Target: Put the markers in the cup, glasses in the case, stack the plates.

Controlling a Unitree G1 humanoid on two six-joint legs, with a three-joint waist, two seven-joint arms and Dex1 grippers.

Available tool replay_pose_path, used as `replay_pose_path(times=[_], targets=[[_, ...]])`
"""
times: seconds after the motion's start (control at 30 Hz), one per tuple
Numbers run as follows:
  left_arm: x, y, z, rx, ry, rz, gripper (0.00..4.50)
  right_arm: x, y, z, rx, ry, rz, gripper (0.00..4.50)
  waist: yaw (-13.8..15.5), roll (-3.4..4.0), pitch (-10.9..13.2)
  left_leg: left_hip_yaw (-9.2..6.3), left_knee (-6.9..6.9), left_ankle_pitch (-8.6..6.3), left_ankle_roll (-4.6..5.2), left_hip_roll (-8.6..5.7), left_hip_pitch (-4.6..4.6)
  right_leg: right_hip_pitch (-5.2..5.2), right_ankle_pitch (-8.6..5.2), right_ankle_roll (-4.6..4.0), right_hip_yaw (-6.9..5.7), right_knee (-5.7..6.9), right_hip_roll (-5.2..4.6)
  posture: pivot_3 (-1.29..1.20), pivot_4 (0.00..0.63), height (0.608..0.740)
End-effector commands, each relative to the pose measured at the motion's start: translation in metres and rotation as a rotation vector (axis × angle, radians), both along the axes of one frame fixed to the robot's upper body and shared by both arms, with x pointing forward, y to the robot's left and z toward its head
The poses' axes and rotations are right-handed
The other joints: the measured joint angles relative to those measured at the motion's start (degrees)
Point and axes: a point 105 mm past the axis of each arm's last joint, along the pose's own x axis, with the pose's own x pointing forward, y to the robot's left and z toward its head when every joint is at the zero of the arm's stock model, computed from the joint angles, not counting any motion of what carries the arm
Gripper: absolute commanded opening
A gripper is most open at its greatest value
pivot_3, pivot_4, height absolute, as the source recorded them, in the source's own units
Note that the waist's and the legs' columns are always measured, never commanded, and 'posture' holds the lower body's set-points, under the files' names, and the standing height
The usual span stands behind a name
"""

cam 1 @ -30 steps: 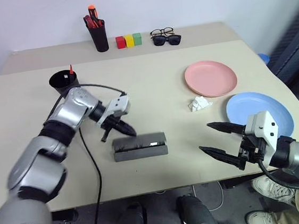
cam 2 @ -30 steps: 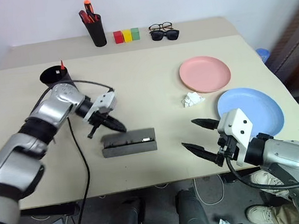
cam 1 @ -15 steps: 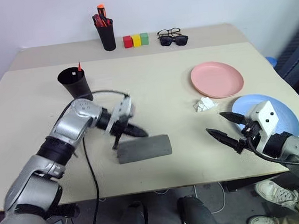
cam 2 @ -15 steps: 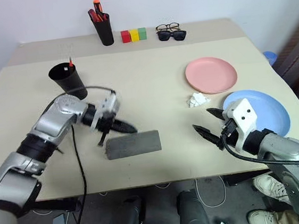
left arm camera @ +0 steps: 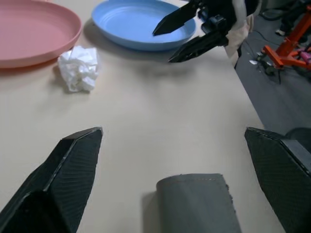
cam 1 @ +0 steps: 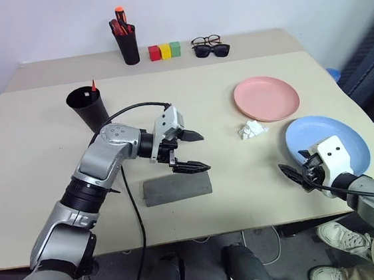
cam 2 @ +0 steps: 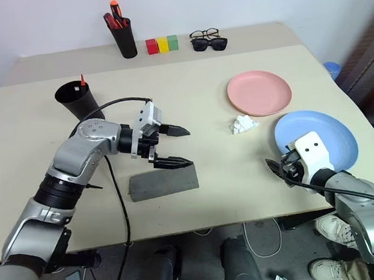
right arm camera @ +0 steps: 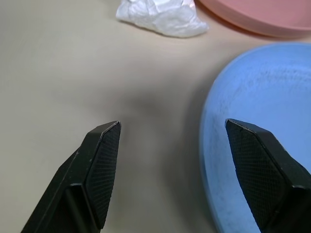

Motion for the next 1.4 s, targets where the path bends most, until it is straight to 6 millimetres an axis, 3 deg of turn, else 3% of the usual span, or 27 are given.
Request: replay_pose_path(times=[0.03,0.3,0.4,0.57,0.83,0.93,1.0,1.07,1.2,1.4], targets=[[0.002,-0.007,0.012,-0.005,-0.059,0.011,4.49,0.005,0.001,0.004,-0.012,-0.021,0.003,3.50,0.00,0.00,0.00,0.00,0.02,0.00,0.00,0.00,0.00,0.01,0.00,0.01,0.00,0.00,0.00,0.00,0.150,0.740],[-0.003,-0.012,0.015,-0.019,-0.040,-0.005,4.49,0.013,-0.006,-0.005,-0.021,0.005,-0.025,3.50,0.00,0.00,0.00,0.00,-0.05,0.00,0.00,-0.01,-0.01,-0.03,0.04,0.07,0.00,-0.01,0.00,0.00,0.150,0.740],[-0.004,-0.012,0.015,-0.019,-0.038,-0.011,4.50,0.014,-0.014,-0.009,-0.011,0.025,-0.065,2.64,0.01,0.00,0.00,0.00,-0.04,0.00,0.00,-0.01,-0.01,-0.03,0.04,0.07,0.00,-0.01,0.00,0.00,0.150,0.740],[-0.004,-0.010,0.019,-0.029,-0.031,-0.008,4.50,0.016,-0.033,-0.011,-0.033,0.033,-0.136,0.10,-0.09,0.00,0.00,0.01,-0.01,0.00,0.00,-0.01,0.00,-0.01,0.04,0.04,0.00,-0.01,0.01,0.00,0.150,0.740],[-0.005,-0.005,0.014,-0.026,-0.021,0.016,4.50,0.022,-0.035,0.010,-0.094,-0.053,-0.139,0.04,0.03,0.00,0.00,0.02,0.02,0.00,0.00,-0.02,0.01,0.03,0.04,0.04,0.01,-0.02,-0.01,0.00,0.150,0.740],[-0.004,-0.004,0.012,-0.029,-0.019,0.031,4.50,0.032,-0.031,0.037,-0.180,-0.162,-0.121,0.04,0.03,0.02,0.01,0.01,0.00,0.00,0.00,-0.01,0.00,0.00,0.04,0.04,0.01,-0.02,-0.01,0.00,0.150,0.740],[-0.003,-0.001,0.012,-0.033,-0.017,0.051,4.50,0.048,-0.019,0.064,-0.225,-0.263,-0.069,0.04,-0.47,0.07,0.04,0.04,0.01,0.00,0.00,-0.02,0.01,0.00,0.04,0.04,0.03,-0.02,-0.01,0.00,0.150,0.740],[-0.003,0.000,0.012,-0.036,-0.016,0.060,4.50,0.058,-0.010,0.077,-0.259,-0.309,-0.024,0.04,-0.63,0.12,0.05,0.25,0.00,0.00,0.00,-0.01,0.03,-0.11,0.10,0.02,0.18,0.02,0.02,0.00,0.150,0.740],[-0.002,0.004,0.010,-0.044,-0.020,0.099,4.50,0.085,0.004,0.084,-0.255,-0.329,0.061,0.04,-0.38,0.12,0.05,0.21,-0.03,0.01,0.00,0.04,0.04,-0.10,0.12,0.04,0.14,0.02,0.09,0.00,0.150,0.740],[0.000,0.012,0.009,-0.056,-0.020,0.166,4.50,0.123,0.017,0.076,-0.276,-0.306,0.177,0.04,-0.31,0.11,0.06,0.31,-0.06,0.01,0.00,-0.01,-0.01,-0.16,0.13,0.10,0.19,-0.05,0.00,0.00,0.150,0.740]])
